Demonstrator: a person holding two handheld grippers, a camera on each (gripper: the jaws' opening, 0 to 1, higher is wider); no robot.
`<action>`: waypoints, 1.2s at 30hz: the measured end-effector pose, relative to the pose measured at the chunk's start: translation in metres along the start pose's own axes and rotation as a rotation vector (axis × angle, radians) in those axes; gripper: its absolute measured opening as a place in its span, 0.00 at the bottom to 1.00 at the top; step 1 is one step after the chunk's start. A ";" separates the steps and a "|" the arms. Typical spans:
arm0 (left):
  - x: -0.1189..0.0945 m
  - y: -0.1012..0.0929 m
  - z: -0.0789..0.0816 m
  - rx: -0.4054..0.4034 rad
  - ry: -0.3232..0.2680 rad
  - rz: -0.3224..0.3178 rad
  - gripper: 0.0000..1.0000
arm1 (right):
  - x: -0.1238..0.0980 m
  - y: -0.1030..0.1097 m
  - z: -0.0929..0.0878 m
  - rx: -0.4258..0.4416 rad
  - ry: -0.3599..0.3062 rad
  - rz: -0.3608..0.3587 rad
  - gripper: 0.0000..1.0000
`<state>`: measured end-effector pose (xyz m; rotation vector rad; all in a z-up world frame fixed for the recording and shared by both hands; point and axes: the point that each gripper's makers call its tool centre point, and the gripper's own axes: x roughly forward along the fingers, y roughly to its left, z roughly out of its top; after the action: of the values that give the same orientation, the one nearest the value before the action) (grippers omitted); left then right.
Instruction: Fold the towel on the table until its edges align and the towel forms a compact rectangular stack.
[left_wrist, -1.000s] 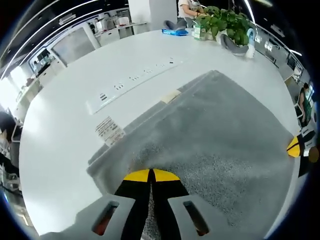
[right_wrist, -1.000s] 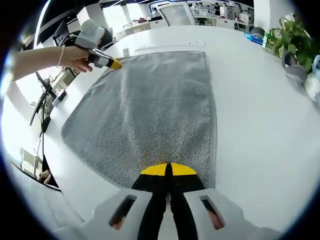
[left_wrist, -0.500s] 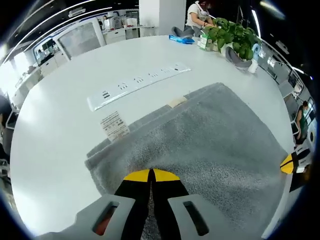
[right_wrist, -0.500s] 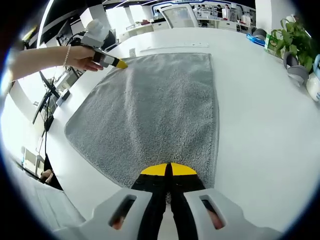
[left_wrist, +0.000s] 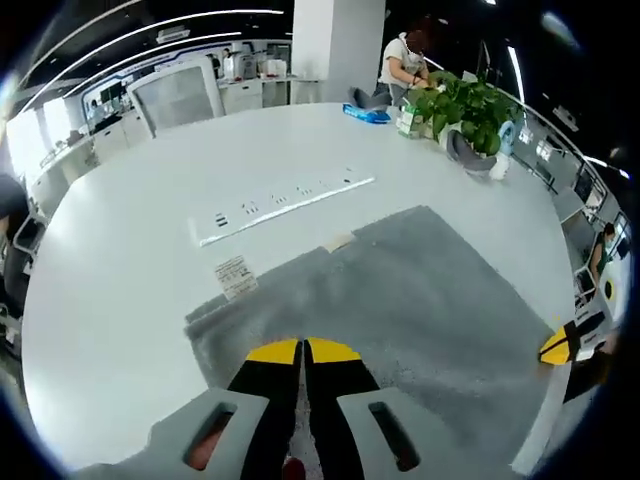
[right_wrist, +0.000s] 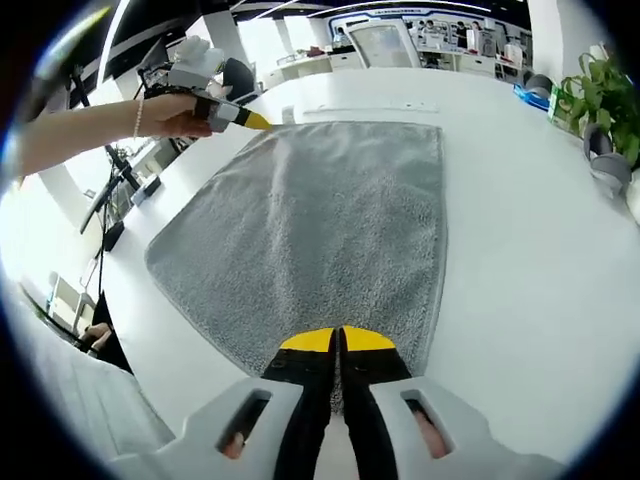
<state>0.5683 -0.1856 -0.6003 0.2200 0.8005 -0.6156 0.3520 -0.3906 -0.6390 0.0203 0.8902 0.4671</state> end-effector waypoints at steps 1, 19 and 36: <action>-0.006 -0.002 -0.004 -0.002 0.005 -0.005 0.09 | -0.002 0.000 0.002 -0.005 -0.011 0.003 0.03; -0.083 -0.053 -0.073 0.054 -0.071 -0.059 0.16 | -0.033 0.001 0.023 -0.180 -0.061 0.070 0.25; -0.131 -0.102 -0.134 -0.008 -0.113 -0.194 0.18 | -0.039 0.005 -0.014 -0.359 0.060 0.122 0.29</action>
<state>0.3572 -0.1565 -0.5921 0.0999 0.7201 -0.8005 0.3184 -0.4040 -0.6175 -0.2701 0.8559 0.7393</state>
